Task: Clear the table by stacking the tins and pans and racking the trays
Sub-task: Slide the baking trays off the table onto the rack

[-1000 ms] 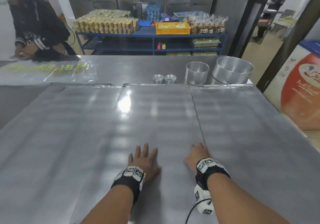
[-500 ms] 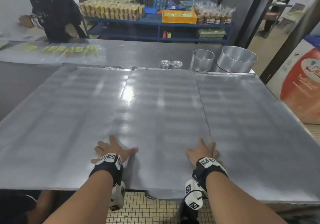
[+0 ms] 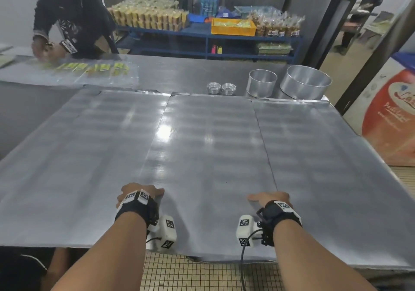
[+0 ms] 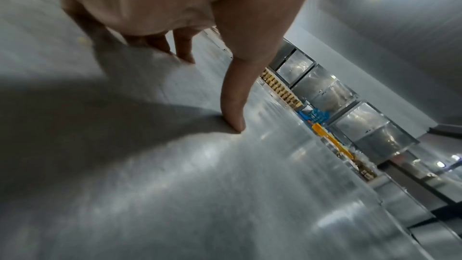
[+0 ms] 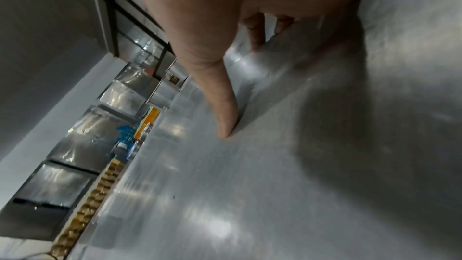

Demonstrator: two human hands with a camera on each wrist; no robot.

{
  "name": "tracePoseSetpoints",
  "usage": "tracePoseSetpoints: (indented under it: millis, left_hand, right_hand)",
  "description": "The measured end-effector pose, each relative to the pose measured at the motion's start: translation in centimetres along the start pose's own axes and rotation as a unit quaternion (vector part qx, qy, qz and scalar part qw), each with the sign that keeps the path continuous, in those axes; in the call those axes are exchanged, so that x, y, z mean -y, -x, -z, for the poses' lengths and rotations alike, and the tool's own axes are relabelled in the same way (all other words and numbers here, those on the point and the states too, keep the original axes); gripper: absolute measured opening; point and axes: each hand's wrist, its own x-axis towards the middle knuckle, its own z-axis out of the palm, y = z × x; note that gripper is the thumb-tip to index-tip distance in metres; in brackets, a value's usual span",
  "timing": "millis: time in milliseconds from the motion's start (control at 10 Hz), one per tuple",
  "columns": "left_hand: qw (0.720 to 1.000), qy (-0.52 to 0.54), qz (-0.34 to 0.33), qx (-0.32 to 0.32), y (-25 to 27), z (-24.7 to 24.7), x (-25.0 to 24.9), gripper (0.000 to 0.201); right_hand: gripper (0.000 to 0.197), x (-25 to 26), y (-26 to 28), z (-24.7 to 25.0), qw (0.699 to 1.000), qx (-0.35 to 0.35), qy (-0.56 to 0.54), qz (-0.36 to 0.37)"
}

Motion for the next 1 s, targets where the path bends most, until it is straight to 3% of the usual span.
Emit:
tracePoseSetpoints:
  millis: [100, 200, 300, 400, 500, 600, 700, 800, 900, 1000]
  left_hand:
    - [1.0, 0.012, 0.019, -0.003, 0.5, -0.5, 0.5, 0.096]
    - [1.0, 0.017, 0.007, -0.003, 2.6, -1.0, 0.8, 0.083]
    - [0.999, 0.03, -0.024, -0.017, 3.9, -2.4, 1.8, 0.09]
    - [0.998, 0.035, -0.042, -0.021, 3.9, -5.4, 3.0, 0.1]
    - [0.997, 0.044, -0.046, -0.038, 5.6, -7.9, 2.9, 0.104]
    - [0.996, 0.038, -0.051, -0.064, 9.8, -8.4, 2.5, 0.104]
    - [0.998, 0.003, -0.056, -0.026, 16.4, -9.2, 1.6, 0.079]
    - [0.997, -0.036, -0.05, -0.036, 18.7, -11.0, 1.6, 0.064]
    - [0.996, -0.084, -0.026, -0.01, 20.1, -13.8, 1.3, 0.076]
    - [0.998, -0.064, -0.025, -0.01, 22.8, -15.6, 0.5, 0.072]
  right_hand:
    - [0.107, -0.2, 2.0, 2.2, 0.999, 0.035, -0.017, -0.012]
    - [0.1, -1.5, 2.4, 4.2, 0.997, 0.069, -0.011, -0.02]
    - [0.102, -3.0, 0.9, 5.6, 0.997, 0.077, -0.015, -0.008]
    - [0.131, -4.2, -1.5, 7.4, 0.999, 0.04, -0.016, 0.003]
    - [0.135, -5.5, -3.1, 10.3, 0.999, 0.036, 0.022, 0.003]
    - [0.133, -7.2, -4.6, 12.8, 0.997, 0.065, 0.02, 0.033]
    - [0.138, -8.4, -6.7, 14.7, 0.997, 0.066, 0.012, 0.037]
    - [0.136, -9.7, -8.9, 16.7, 0.997, 0.065, 0.018, 0.036]
    - [0.124, -11.2, -10.1, 19.0, 0.998, 0.049, 0.01, 0.036]
    - [0.12, -12.5, -11.5, 21.2, 0.998, 0.038, -0.005, 0.04]
